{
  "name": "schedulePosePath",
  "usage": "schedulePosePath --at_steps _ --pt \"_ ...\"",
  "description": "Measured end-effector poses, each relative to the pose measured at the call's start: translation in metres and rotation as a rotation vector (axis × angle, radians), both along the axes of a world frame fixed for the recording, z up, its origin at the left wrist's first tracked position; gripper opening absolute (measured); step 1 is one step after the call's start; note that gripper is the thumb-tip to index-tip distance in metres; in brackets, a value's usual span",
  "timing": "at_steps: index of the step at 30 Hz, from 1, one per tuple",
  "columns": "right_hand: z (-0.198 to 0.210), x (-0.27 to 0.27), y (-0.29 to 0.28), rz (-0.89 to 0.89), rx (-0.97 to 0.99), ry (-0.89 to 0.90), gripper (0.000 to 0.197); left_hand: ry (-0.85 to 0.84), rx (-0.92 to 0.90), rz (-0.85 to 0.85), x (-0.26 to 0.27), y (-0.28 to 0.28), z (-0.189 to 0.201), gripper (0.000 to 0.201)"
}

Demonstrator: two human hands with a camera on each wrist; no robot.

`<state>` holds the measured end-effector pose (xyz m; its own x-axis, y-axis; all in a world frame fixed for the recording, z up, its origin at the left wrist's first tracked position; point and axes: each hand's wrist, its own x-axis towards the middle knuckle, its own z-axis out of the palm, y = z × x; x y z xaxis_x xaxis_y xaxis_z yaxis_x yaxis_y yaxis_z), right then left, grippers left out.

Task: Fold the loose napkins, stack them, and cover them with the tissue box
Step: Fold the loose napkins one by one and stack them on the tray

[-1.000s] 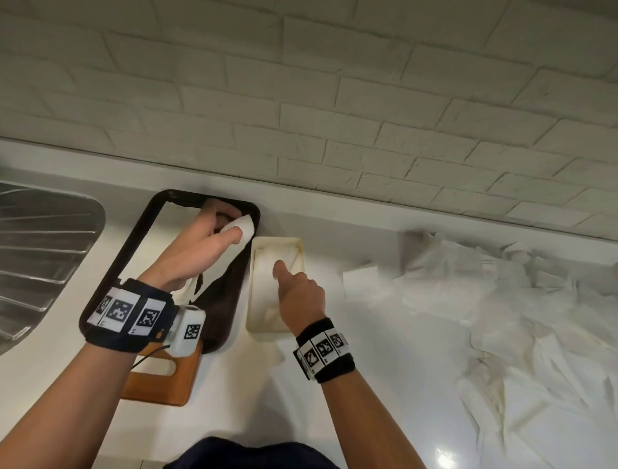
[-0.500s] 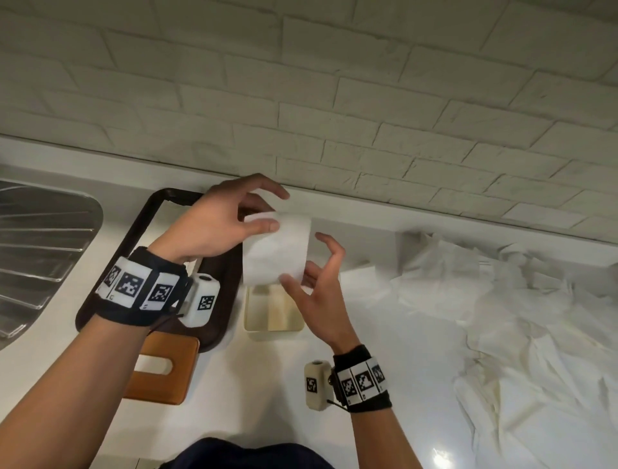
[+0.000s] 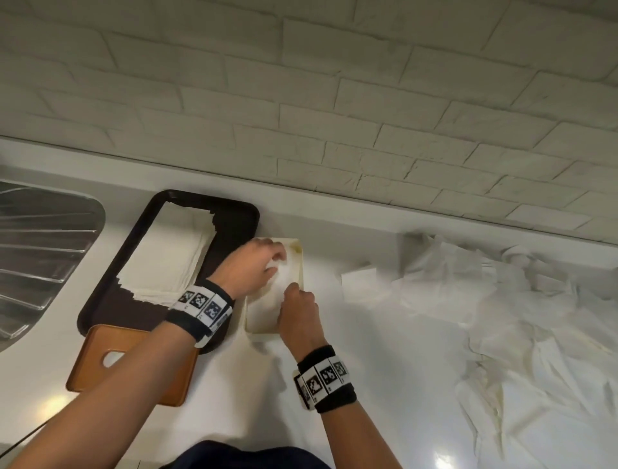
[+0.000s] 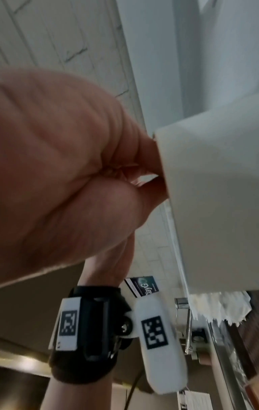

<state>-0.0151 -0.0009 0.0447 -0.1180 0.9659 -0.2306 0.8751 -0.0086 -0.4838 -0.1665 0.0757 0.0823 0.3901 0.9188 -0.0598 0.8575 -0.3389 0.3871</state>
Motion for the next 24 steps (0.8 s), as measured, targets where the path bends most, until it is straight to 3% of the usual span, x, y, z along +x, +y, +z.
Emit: schedulePosePath --at_steps 2,4,6,8,11,13,16,20,22,24 --pt "0.004 0.005 0.001 -0.005 0.02 -0.007 0.024 0.2 -0.082 -0.082 0.005 -0.004 -0.017 0.061" --pt "0.007 0.019 0.009 -0.129 0.123 0.073 0.017 0.436 -0.086 -0.166 0.012 -0.011 -0.033 0.085" --pt "0.006 0.043 0.026 -0.285 0.247 0.135 0.012 0.551 -0.056 -0.194 0.018 -0.017 -0.044 0.092" --pt "-0.003 0.076 0.045 -0.425 0.282 0.152 0.014 0.553 -0.034 -0.187 0.019 -0.018 -0.048 0.093" --pt "-0.036 0.121 0.07 -0.612 0.137 0.108 0.048 0.393 -0.032 -0.133 0.017 -0.014 -0.038 0.085" --pt "-0.06 0.141 0.078 -0.641 -0.01 0.004 0.069 0.232 0.006 -0.068 0.016 -0.013 -0.029 0.072" --pt "-0.074 0.156 0.082 -0.625 -0.052 0.018 0.05 0.074 0.062 0.001 0.015 -0.013 -0.017 0.056" --pt "-0.068 0.156 0.079 -0.628 0.047 0.246 0.021 -0.158 0.078 0.062 0.017 -0.014 -0.005 0.045" --pt "-0.053 0.149 0.072 -0.587 0.095 0.388 0.038 -0.249 0.049 0.062 0.021 -0.015 0.001 0.047" --pt "-0.025 0.138 0.06 -0.525 0.109 0.511 0.053 -0.32 -0.019 0.028 0.029 -0.019 0.009 0.066"
